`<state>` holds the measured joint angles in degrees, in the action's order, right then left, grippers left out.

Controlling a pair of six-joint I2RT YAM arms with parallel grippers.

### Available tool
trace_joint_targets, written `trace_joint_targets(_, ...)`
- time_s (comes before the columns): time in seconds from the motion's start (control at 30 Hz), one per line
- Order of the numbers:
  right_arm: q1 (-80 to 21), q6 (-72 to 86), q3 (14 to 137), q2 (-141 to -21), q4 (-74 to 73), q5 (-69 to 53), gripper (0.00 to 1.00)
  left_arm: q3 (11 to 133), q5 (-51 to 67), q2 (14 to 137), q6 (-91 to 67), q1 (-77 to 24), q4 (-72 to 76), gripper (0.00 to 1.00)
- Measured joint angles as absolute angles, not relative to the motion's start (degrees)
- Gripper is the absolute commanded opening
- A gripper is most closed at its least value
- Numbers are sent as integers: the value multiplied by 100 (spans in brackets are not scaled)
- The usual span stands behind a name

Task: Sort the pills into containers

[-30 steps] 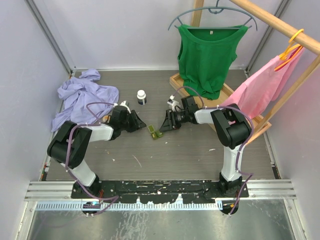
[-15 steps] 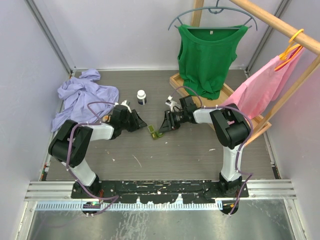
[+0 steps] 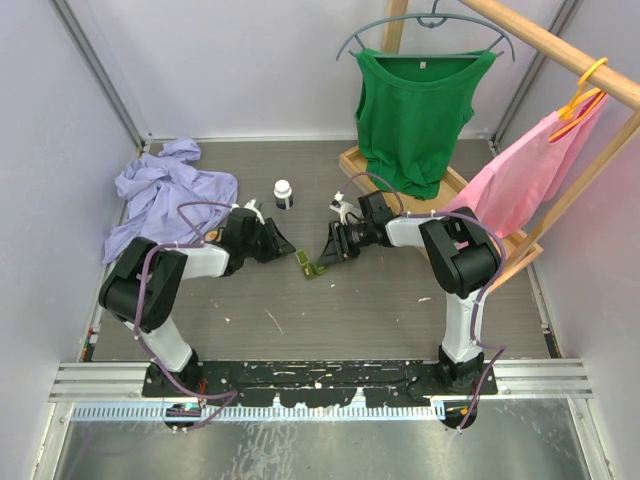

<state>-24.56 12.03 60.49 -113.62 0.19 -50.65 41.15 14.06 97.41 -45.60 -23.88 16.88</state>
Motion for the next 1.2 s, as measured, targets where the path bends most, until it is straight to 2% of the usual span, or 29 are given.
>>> trace_joint_targets(0.63,-2486,1151,6101,-11362,-132,-5059,31,4165,1761,9782,-4381,-2449,1717,36)
trace_joint_targets(1.1,-2502,1127,6141,-11360,-183,-5019,30,4097,1918,9196,-4106,-2827,1435,36)
trace_joint_targets(1.2,-2508,1116,6152,-11360,-180,-5017,30,4097,1865,9072,-4051,-2980,1205,33)
